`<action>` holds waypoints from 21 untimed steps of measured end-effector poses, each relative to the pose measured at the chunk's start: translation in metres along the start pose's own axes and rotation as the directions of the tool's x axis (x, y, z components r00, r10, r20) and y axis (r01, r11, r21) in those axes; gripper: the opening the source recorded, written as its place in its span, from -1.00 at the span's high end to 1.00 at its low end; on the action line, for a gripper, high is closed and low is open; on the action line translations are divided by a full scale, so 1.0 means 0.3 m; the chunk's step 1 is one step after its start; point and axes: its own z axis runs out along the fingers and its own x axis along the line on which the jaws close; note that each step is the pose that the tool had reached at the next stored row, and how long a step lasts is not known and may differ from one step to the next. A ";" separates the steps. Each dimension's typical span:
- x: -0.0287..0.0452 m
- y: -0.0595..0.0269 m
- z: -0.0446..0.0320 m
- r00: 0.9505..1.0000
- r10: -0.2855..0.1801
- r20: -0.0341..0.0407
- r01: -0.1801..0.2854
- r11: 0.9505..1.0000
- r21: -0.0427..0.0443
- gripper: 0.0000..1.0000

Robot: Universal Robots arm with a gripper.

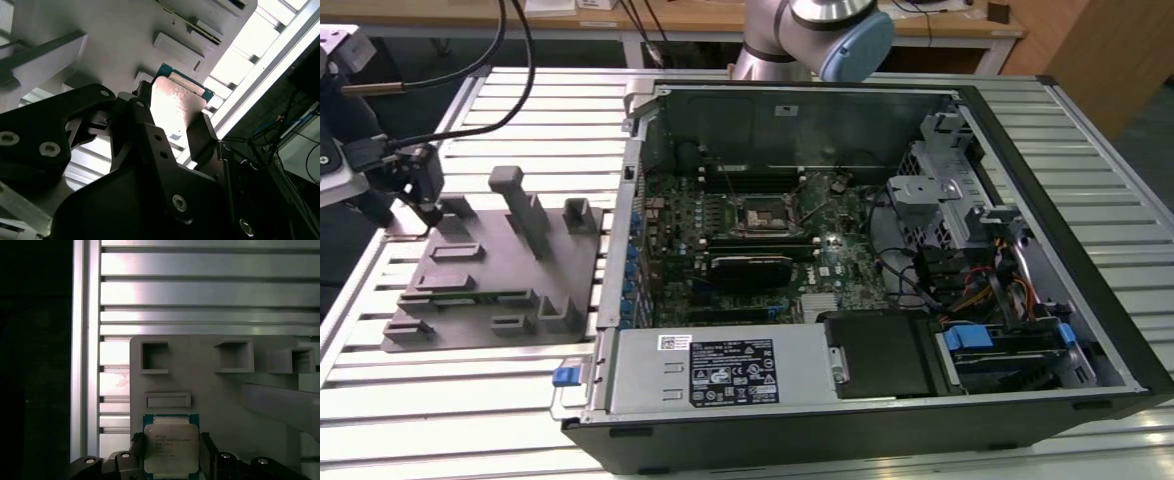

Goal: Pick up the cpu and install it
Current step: 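Pick up the cpu and move it towards the insertion slot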

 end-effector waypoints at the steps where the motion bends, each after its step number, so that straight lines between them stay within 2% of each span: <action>1: 0.000 0.000 -0.006 1.000 0.000 0.000 0.000 1.000 0.000 -0.05; 12: -0.001 0.002 -0.046 1.000 0.000 0.000 0.000 1.000 0.000 -0.05; 21: -0.001 0.002 -0.057 1.000 0.000 0.000 0.000 1.000 0.000 -0.05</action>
